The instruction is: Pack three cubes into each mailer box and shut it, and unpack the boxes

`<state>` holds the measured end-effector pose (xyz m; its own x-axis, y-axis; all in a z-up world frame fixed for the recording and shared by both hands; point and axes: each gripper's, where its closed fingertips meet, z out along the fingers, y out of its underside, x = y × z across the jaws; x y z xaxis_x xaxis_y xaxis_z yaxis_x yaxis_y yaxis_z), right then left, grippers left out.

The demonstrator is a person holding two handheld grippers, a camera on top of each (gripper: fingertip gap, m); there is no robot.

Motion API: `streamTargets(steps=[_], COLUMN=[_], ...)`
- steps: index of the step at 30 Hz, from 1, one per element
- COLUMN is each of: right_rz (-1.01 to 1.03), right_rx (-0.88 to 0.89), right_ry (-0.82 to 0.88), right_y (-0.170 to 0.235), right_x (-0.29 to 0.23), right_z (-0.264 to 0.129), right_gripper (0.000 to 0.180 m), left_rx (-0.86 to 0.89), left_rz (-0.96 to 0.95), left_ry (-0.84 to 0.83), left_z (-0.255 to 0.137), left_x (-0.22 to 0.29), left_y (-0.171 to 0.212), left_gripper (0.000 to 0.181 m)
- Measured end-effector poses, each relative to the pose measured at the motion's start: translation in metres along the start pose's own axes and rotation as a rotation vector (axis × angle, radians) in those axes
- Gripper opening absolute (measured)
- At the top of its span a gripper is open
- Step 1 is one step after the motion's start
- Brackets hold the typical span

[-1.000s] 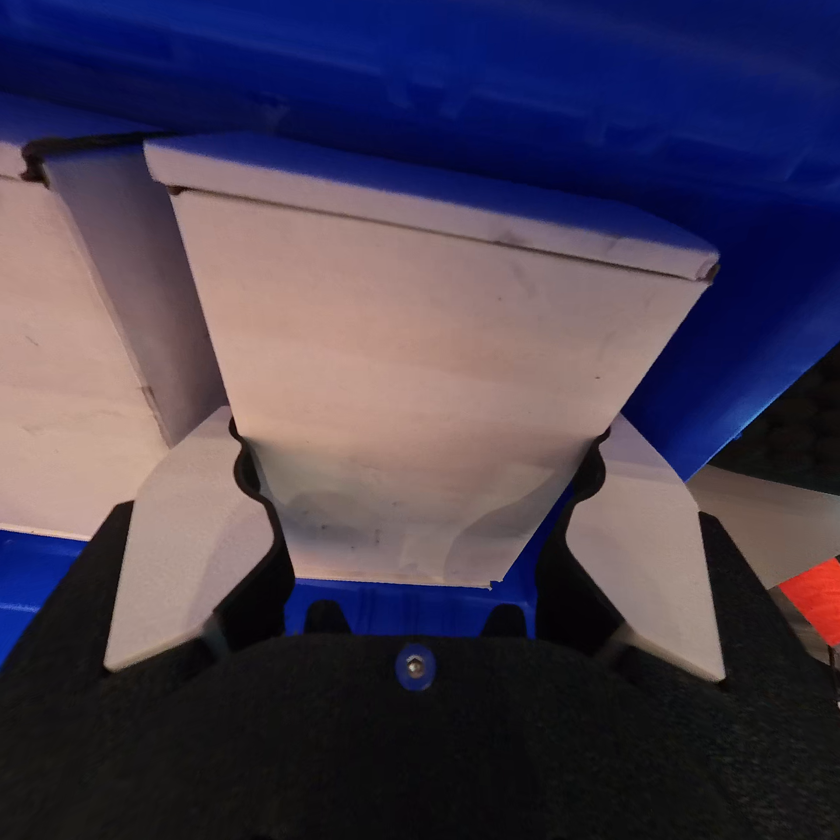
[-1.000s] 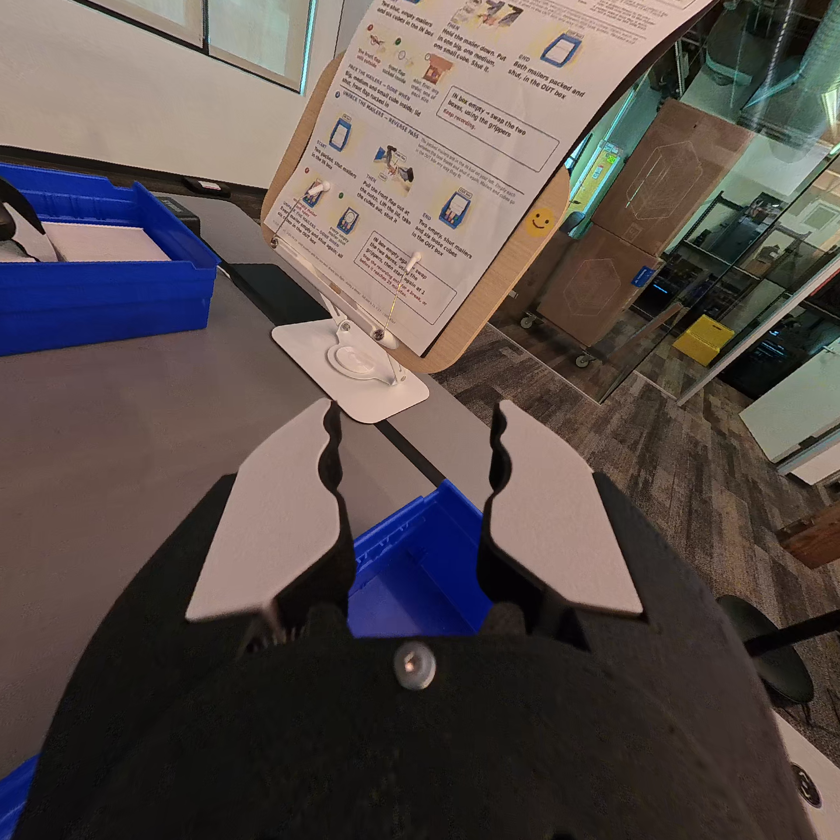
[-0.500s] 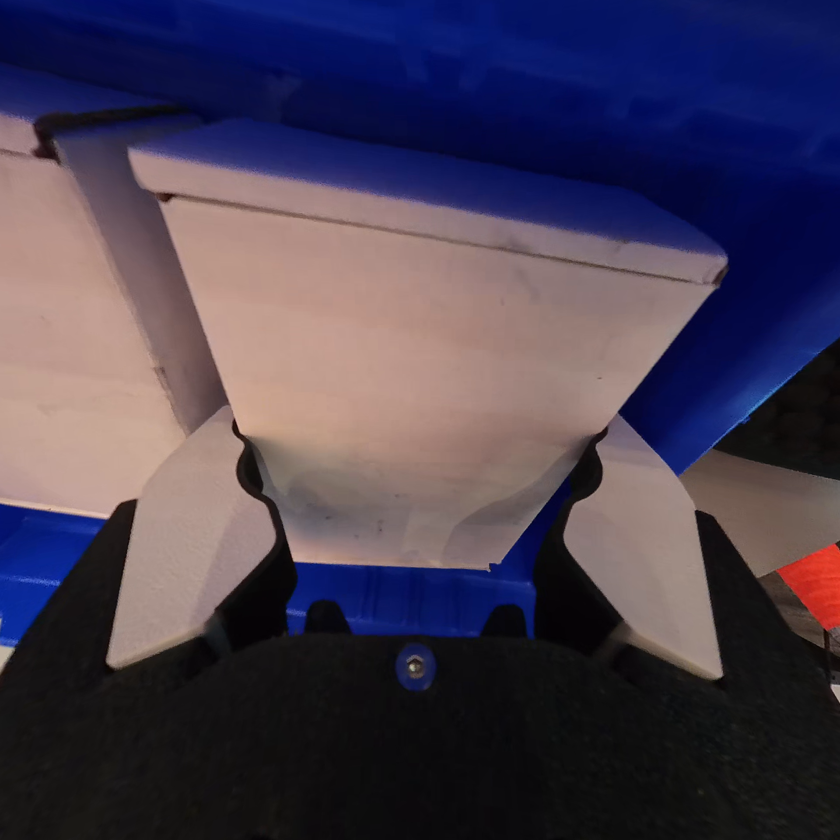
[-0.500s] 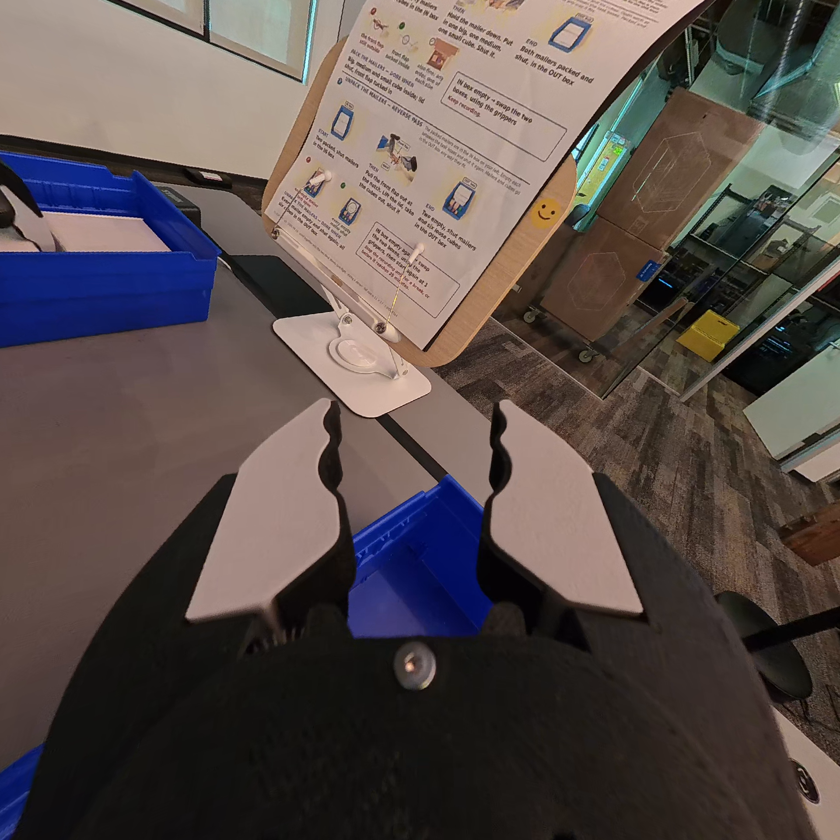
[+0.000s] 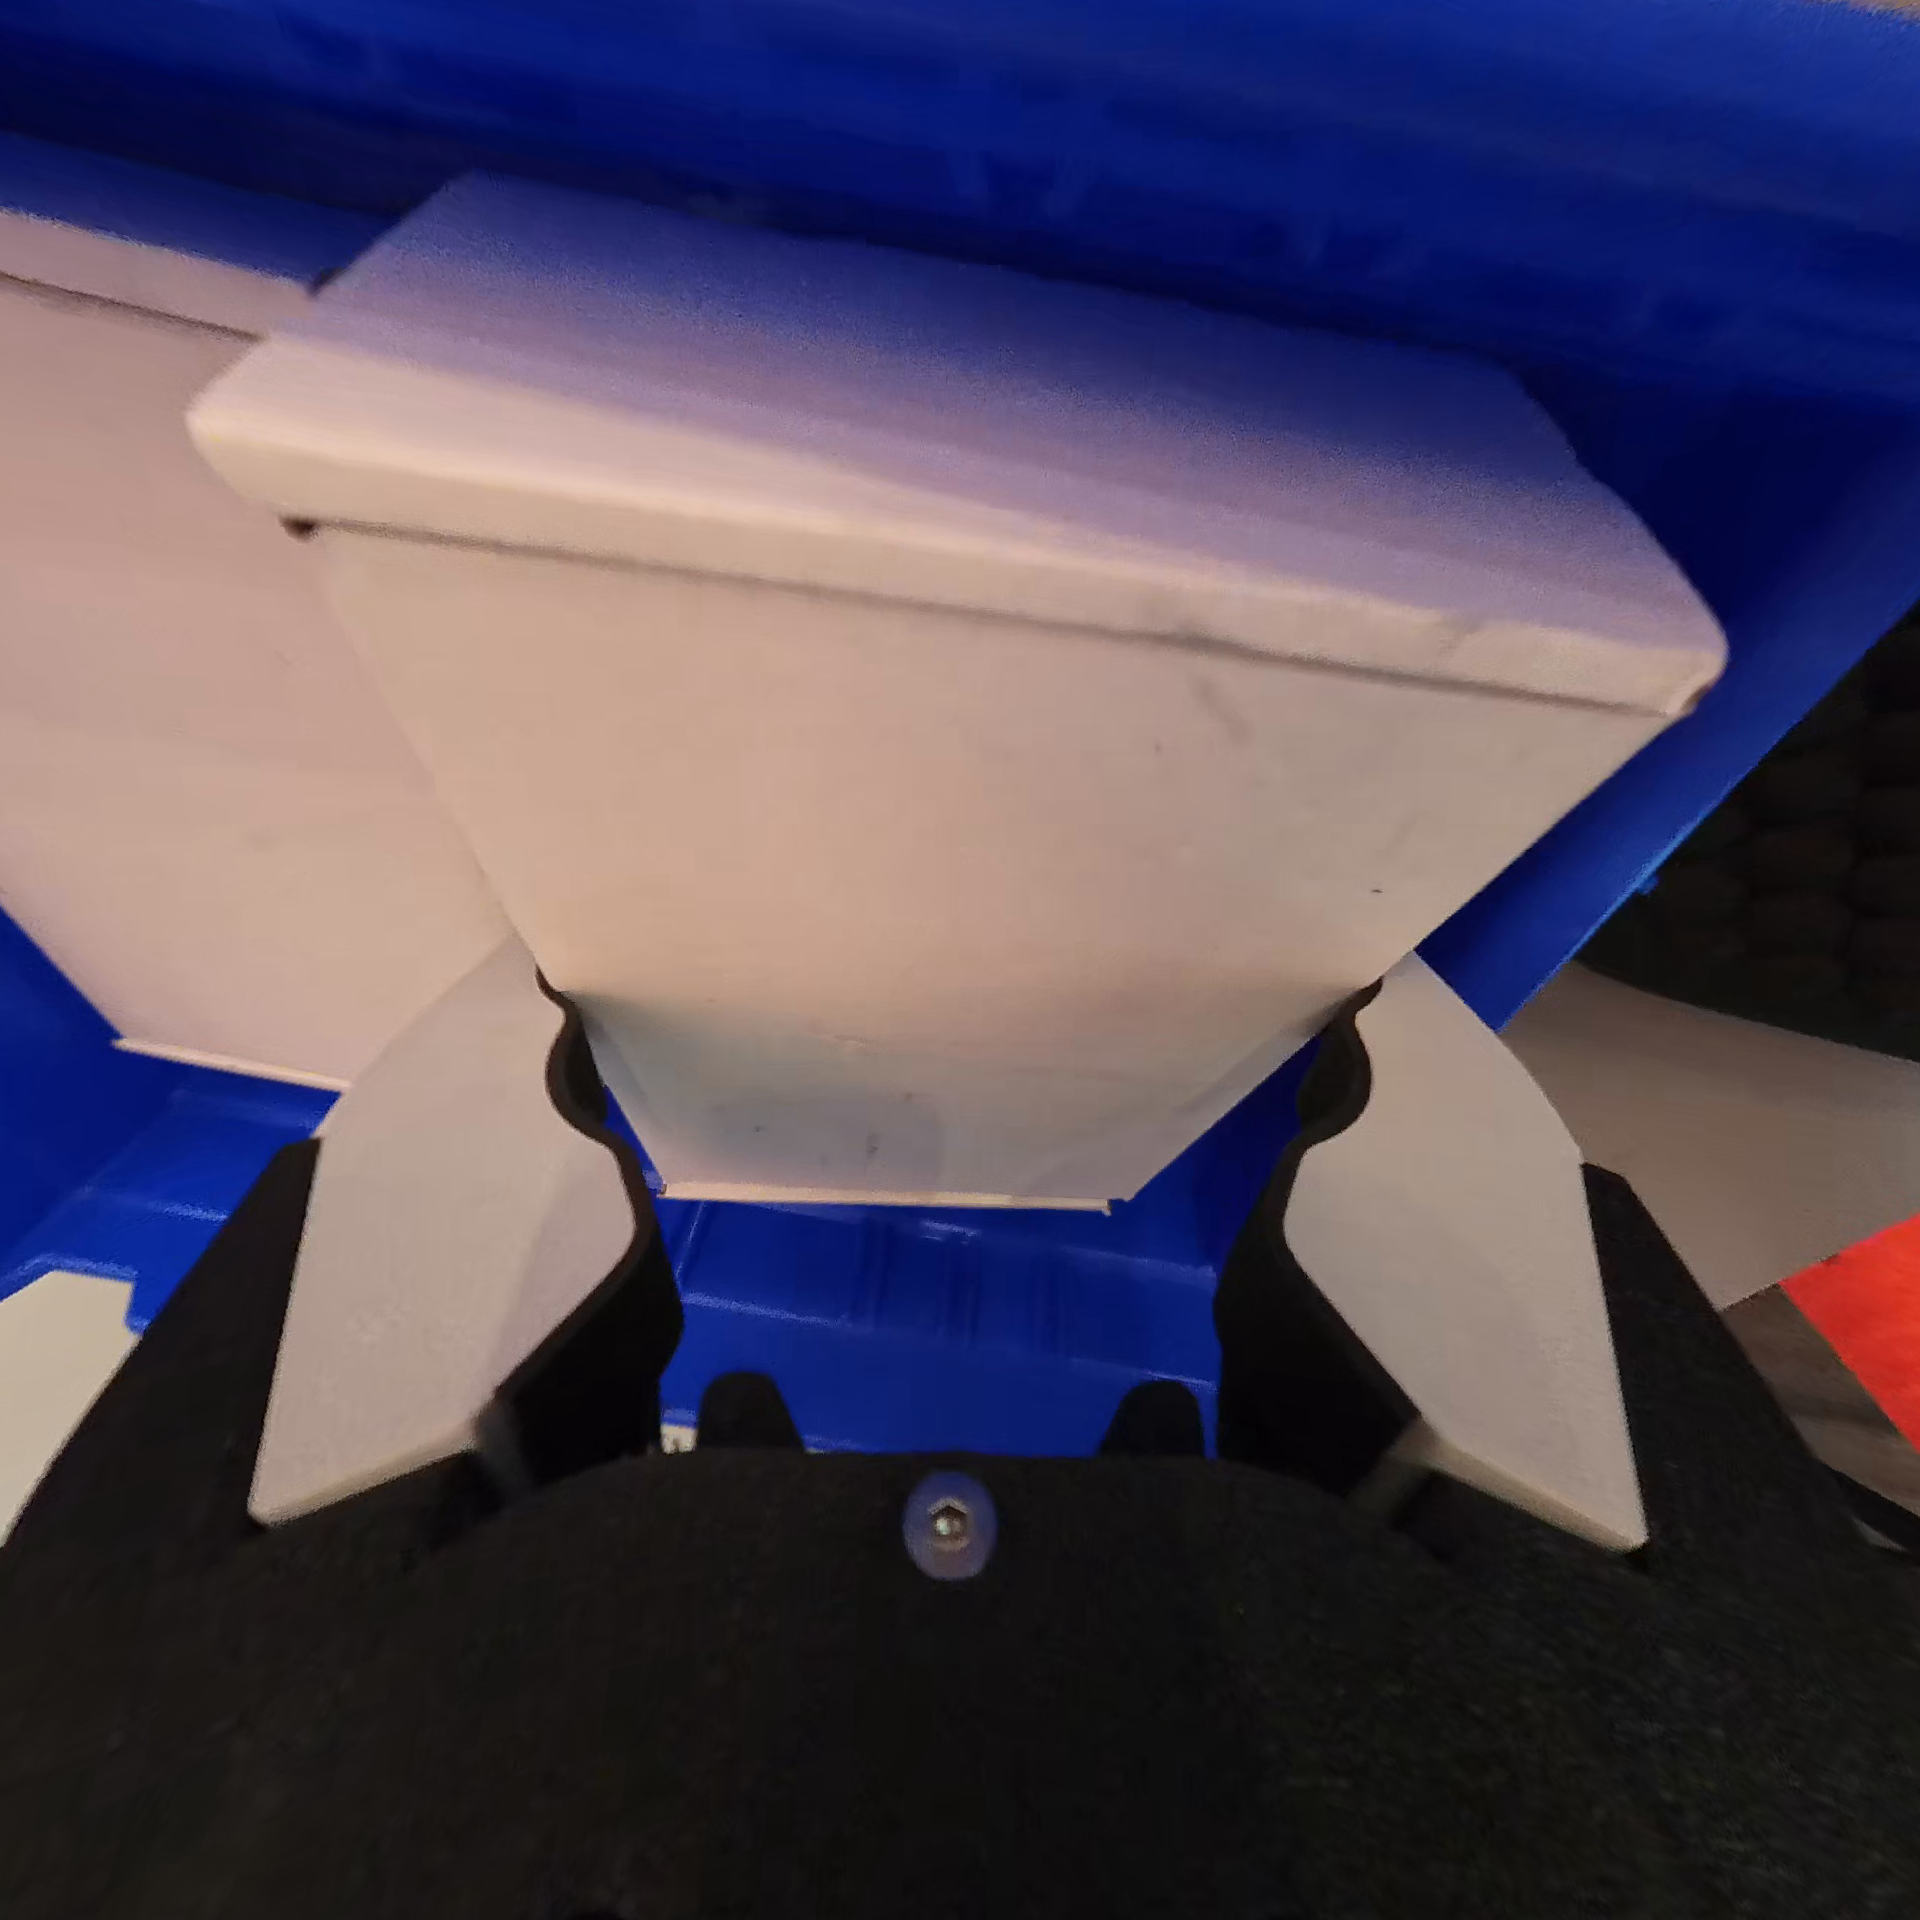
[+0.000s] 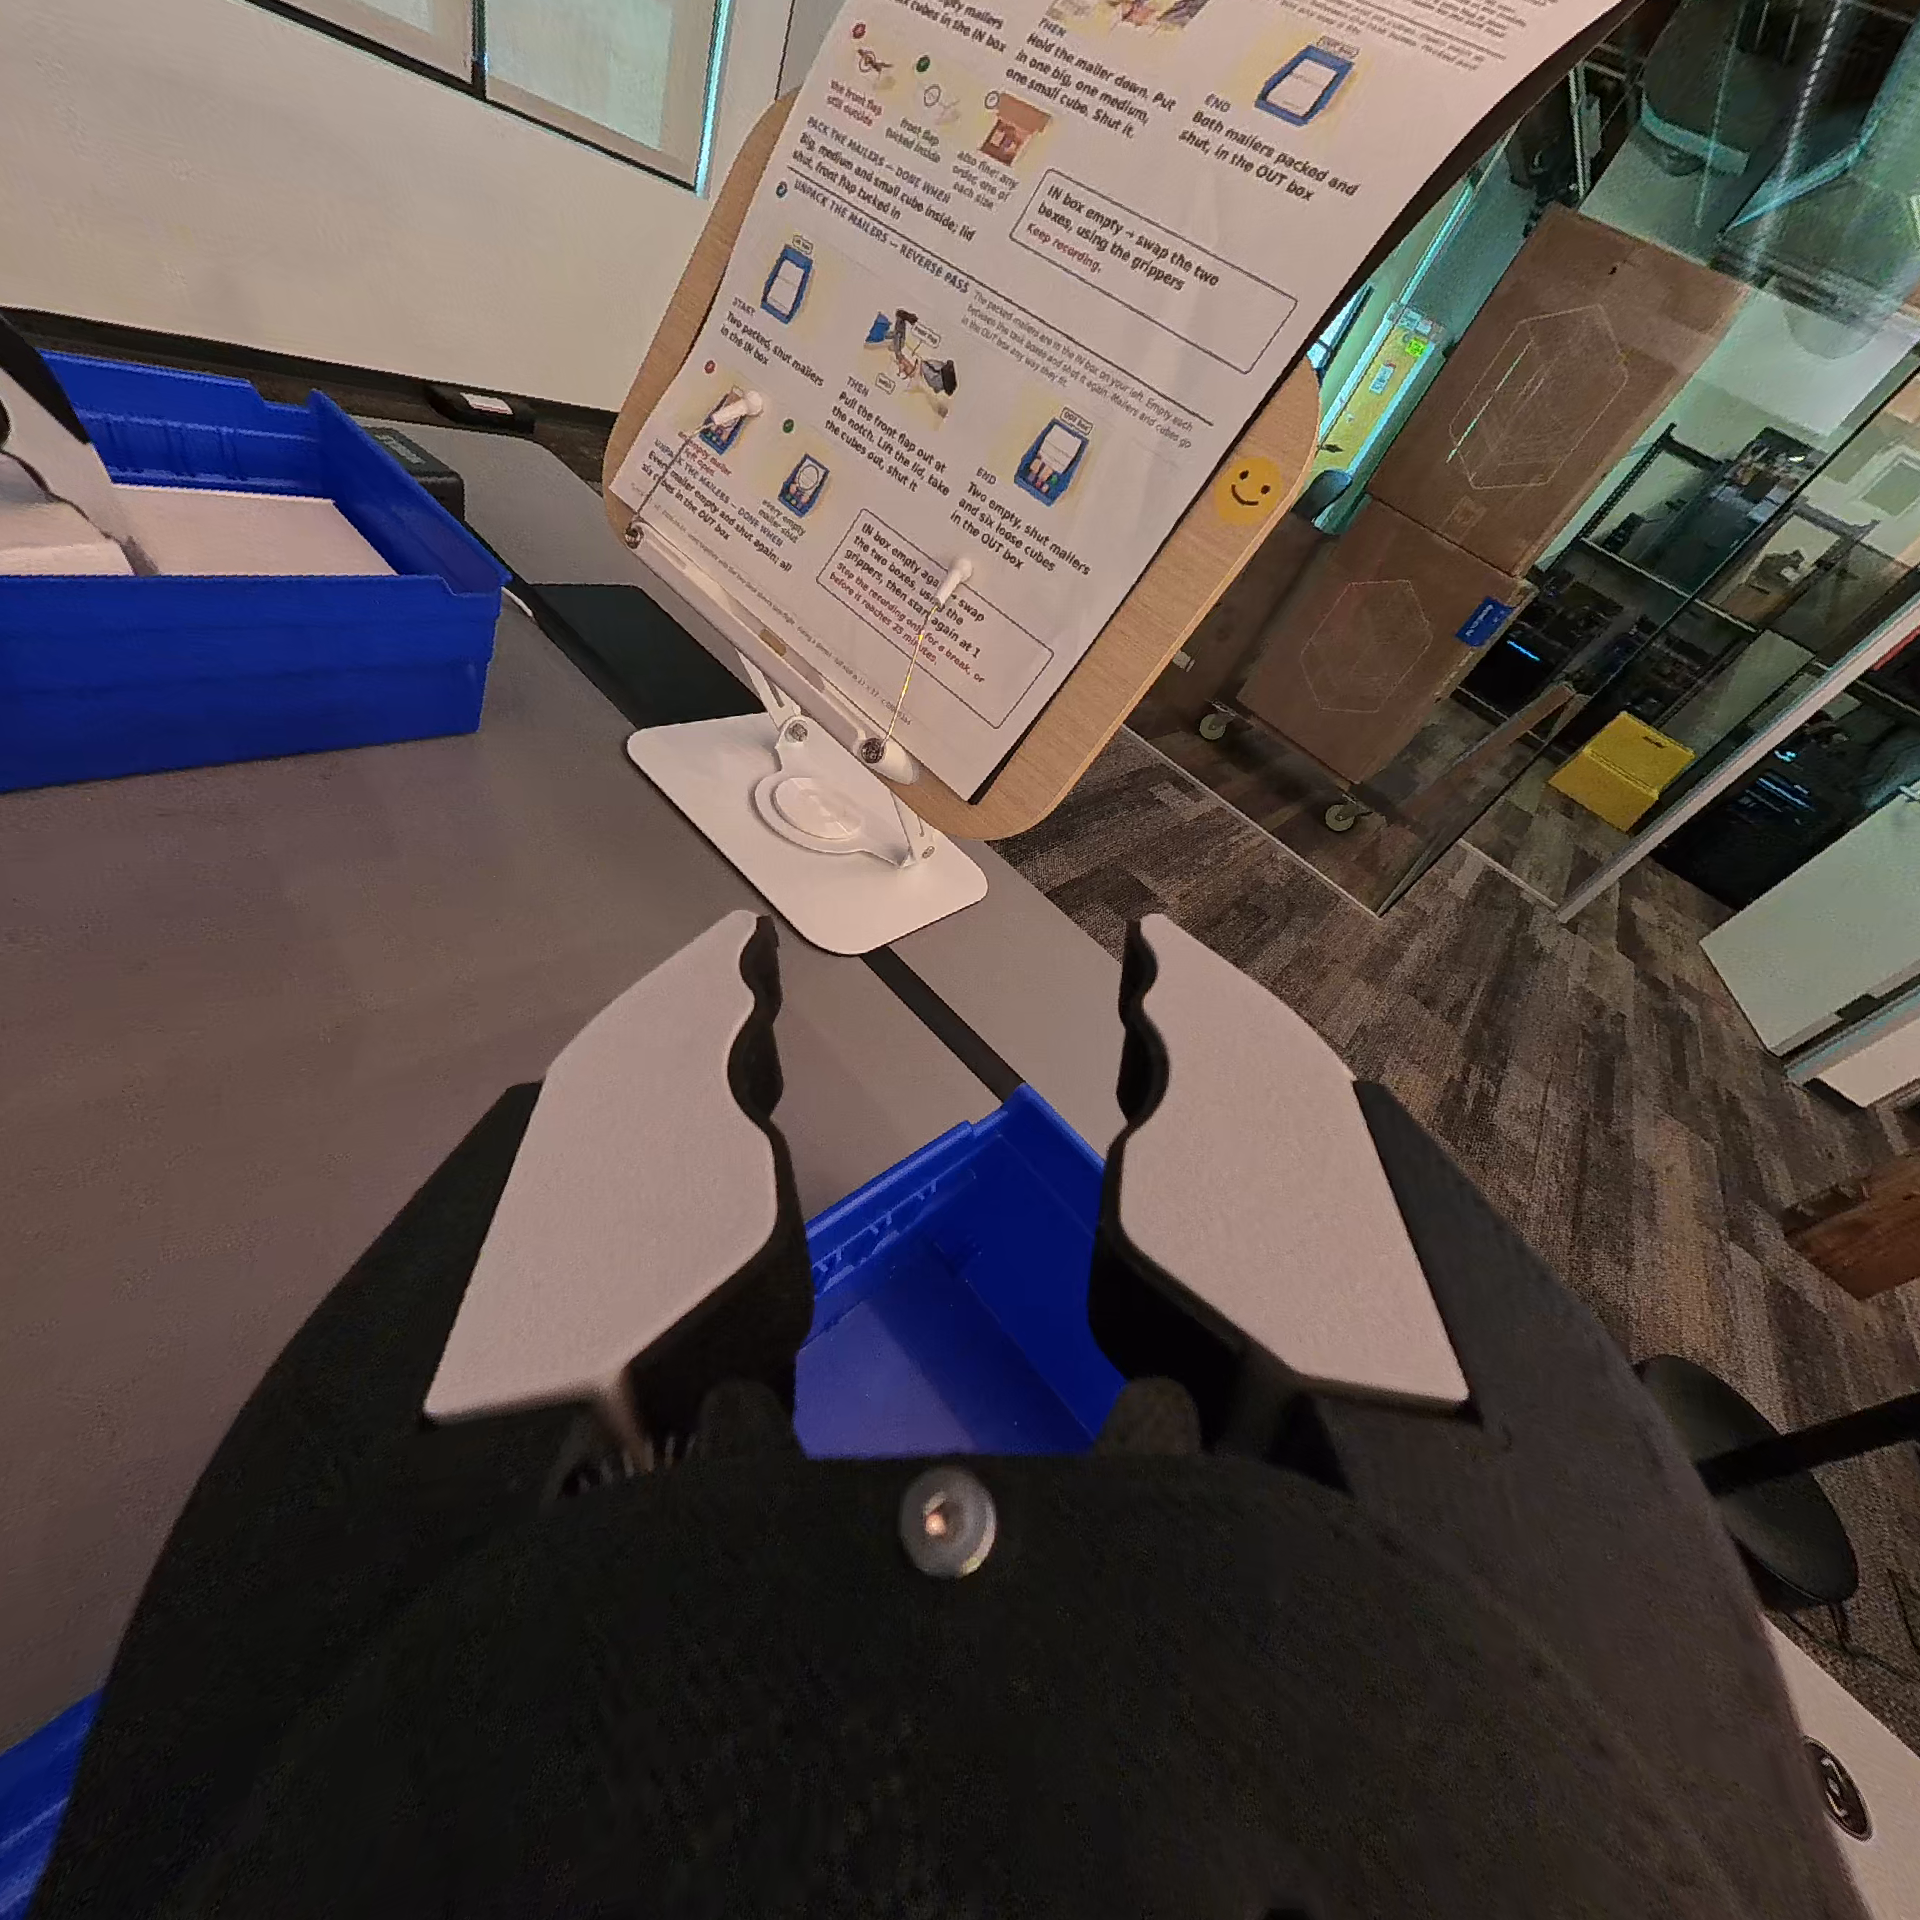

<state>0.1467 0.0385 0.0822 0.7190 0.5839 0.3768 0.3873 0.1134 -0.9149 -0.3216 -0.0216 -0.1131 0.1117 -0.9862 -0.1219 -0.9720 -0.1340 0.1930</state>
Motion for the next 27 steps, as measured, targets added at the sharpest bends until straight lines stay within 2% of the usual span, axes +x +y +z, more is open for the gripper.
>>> streamTargets(steps=[27], right_rz=[0.003], right_rx=[-0.017], right_ry=[-0.013], right_y=[0.005], right_x=[-0.002], right_z=[0.002], right_gripper=[0.064], left_rx=[0.012], left_rz=[-0.021], left_ry=[-0.055], left_z=[-0.031], left_x=[-0.006], left_y=[0.007], left_gripper=[0.129])
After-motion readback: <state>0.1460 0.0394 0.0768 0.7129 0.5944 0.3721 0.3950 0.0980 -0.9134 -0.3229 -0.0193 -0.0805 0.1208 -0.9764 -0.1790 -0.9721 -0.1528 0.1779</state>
